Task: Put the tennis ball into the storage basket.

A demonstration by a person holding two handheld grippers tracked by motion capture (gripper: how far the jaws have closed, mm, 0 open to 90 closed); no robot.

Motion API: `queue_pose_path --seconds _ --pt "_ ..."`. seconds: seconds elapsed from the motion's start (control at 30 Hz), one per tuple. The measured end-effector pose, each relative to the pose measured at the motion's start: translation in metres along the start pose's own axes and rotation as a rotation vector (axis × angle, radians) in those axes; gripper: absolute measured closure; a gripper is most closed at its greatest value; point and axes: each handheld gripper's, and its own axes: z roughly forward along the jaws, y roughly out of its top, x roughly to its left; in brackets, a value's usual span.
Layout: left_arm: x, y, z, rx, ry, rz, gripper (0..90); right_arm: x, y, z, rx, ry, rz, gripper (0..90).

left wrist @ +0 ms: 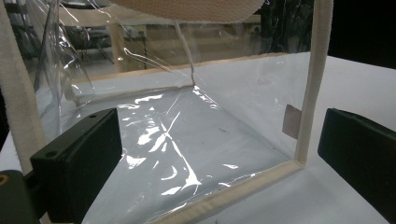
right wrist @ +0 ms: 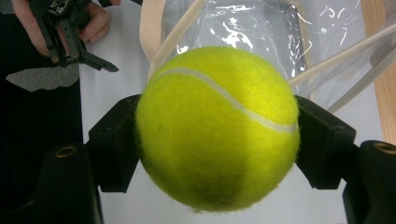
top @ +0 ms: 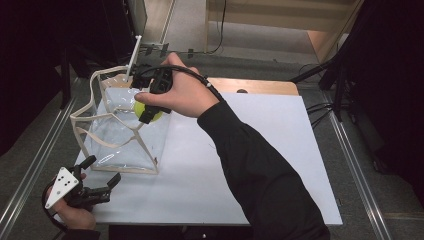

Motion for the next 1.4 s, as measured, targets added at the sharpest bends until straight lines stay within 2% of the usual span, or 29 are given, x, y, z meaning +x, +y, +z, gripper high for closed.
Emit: queue_pose_path --seconds 0.57,1.4 --pt "-0.001 0.000 0.000 -0.002 0.004 0.002 0.3 -0.005 0.028 0.008 0.018 -0.002 -0.020 24.1" --pt "0.000 0.000 0.000 -0.008 -0.001 -0.008 0.3 -0.019 0.050 0.033 0.024 0.010 -0.029 24.2"
